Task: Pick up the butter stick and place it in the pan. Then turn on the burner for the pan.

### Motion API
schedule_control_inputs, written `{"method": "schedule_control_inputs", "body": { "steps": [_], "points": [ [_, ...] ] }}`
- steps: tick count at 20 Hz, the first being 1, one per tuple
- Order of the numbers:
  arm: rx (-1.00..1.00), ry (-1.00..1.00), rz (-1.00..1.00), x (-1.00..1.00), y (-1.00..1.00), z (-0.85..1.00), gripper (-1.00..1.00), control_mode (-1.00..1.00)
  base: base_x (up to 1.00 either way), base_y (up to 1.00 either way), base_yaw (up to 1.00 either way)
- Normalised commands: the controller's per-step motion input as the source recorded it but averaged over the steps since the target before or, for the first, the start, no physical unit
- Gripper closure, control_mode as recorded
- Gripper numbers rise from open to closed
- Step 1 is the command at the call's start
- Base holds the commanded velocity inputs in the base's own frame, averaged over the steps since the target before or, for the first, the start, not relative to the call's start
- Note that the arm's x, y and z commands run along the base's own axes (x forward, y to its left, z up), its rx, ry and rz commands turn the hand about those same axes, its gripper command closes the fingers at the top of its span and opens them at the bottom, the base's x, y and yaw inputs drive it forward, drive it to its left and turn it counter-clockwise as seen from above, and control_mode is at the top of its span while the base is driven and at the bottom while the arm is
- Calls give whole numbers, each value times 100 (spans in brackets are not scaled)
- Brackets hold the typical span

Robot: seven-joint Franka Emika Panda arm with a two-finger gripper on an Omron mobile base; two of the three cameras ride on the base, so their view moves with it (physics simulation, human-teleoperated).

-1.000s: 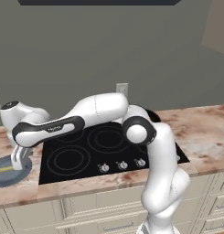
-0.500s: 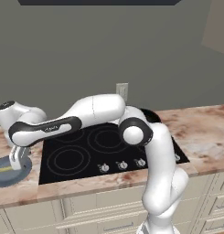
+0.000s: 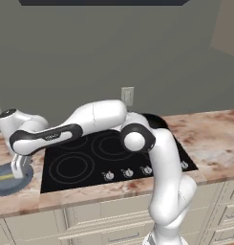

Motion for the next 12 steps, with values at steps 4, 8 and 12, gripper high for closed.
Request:
{"method": "schedule_control_inputs", "body": {
  "steps": [4, 8, 12],
  "points": [
    [0, 0, 1, 10, 0, -26, -100, -100, 0, 0, 0],
    [0, 0, 0, 14, 4, -7, -100, -100, 0, 0, 0],
    [0, 0, 0, 16, 10, -6, -100, -100, 0, 0, 0]
  ]
}}
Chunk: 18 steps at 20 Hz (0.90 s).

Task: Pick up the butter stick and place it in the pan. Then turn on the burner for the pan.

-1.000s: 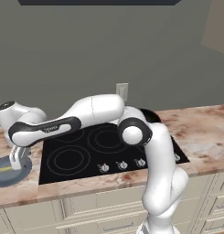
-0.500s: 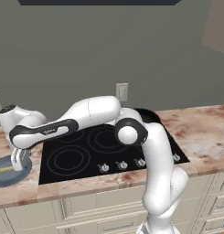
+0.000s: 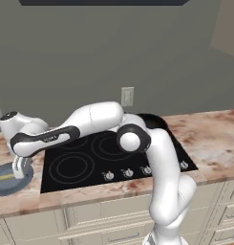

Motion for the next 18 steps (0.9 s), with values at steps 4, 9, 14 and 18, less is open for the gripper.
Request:
{"method": "schedule_control_inputs", "body": {
  "steps": [4, 9, 14, 18],
  "points": [
    [0, 0, 0, 16, 19, -7, -100, -100, 0, 0, 0],
    [0, 0, 1, 15, 28, -7, -100, -100, 0, 0, 0],
    [0, 0, 1, 17, 28, -6, -100, -100, 0, 0, 0],
    [0, 0, 0, 17, 27, -9, -100, -100, 0, 0, 0]
  ]
}}
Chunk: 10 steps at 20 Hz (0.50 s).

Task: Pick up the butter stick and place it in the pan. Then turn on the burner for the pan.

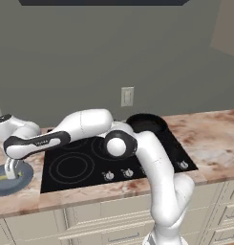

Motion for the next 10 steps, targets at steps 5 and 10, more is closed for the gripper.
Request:
{"method": "schedule_control_inputs", "body": {
  "steps": [5, 10],
  "points": [
    [0, 0, 0, 17, 22, -9, -100, -100, 0, 0, 0],
    [0, 2, 1, 14, 22, -15, -100, -100, 0, 0, 0]
  ]
}}
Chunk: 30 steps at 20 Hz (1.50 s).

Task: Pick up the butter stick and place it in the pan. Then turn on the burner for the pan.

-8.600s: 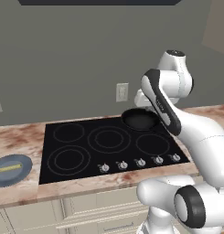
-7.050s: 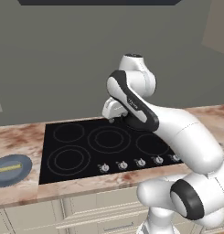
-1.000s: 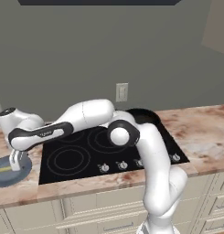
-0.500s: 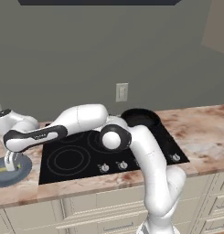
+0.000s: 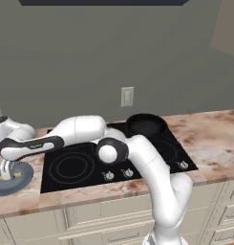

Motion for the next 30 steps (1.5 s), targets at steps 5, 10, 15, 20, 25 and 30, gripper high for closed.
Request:
{"method": "schedule_control_inputs", "body": {
  "steps": [5, 10, 15, 20, 25, 30],
  "points": [
    [0, 2, 1, 15, 21, -20, -100, -100, 0, 0, 0],
    [0, 2, 2, 17, 11, -10, -100, -100, 0, 0, 0],
    [0, 2, 2, 14, 5, -8, -100, -100, 0, 0, 0],
    [0, 3, 3, 2, 8, -16, -100, -100, 0, 0, 0],
    [0, 2, 4, 0, 7, -13, -100, -100, 0, 0, 0],
    [0, 3, 4, 0, 7, -15, -100, -100, 0, 0, 0]
  ]
}}
